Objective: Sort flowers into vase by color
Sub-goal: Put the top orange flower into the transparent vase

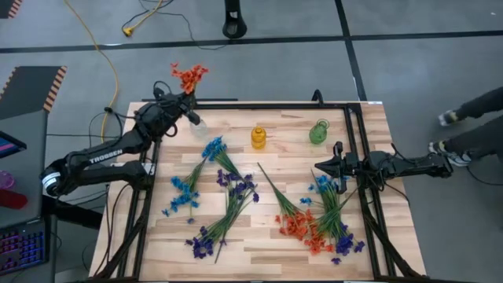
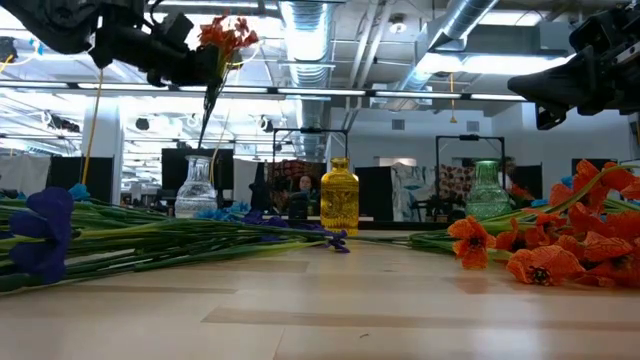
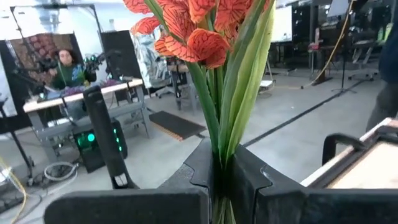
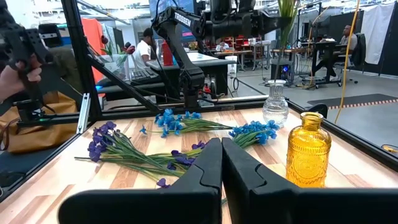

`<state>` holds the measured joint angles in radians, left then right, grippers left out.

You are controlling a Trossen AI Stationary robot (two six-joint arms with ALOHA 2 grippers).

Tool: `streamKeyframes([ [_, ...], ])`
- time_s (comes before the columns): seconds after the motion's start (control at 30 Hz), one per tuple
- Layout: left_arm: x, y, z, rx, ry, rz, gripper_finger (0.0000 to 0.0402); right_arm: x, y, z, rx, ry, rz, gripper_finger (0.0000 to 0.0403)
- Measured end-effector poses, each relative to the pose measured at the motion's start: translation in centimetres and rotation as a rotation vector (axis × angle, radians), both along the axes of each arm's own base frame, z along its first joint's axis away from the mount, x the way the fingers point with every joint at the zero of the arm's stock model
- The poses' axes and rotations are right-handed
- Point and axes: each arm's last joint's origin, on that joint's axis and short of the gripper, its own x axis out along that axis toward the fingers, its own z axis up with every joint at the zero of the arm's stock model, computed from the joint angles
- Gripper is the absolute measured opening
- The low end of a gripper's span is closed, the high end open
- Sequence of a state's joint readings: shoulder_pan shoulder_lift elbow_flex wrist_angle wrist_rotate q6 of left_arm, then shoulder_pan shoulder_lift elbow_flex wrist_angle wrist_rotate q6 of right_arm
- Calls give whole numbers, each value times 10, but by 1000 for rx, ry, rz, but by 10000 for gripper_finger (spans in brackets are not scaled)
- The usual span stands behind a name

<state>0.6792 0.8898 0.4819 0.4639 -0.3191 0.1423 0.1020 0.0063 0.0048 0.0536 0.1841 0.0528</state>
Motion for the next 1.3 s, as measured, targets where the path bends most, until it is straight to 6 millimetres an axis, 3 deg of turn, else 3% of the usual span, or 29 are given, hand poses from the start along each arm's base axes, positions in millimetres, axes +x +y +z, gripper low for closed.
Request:
streamKeyframes([
  [0.33,-2,-1,-19,-81,24,-1,13,0,0,0,0,0,0,32],
  [0.73,-2,-2,-26,-125,78,4,58,0,0,0,0,0,0,32],
  [0.93,-2,-2,-27,-115,105,8,98,0,0,0,0,0,0,32],
  [1.3,-4,-1,-27,-111,127,69,216,0,0,0,0,0,0,32],
])
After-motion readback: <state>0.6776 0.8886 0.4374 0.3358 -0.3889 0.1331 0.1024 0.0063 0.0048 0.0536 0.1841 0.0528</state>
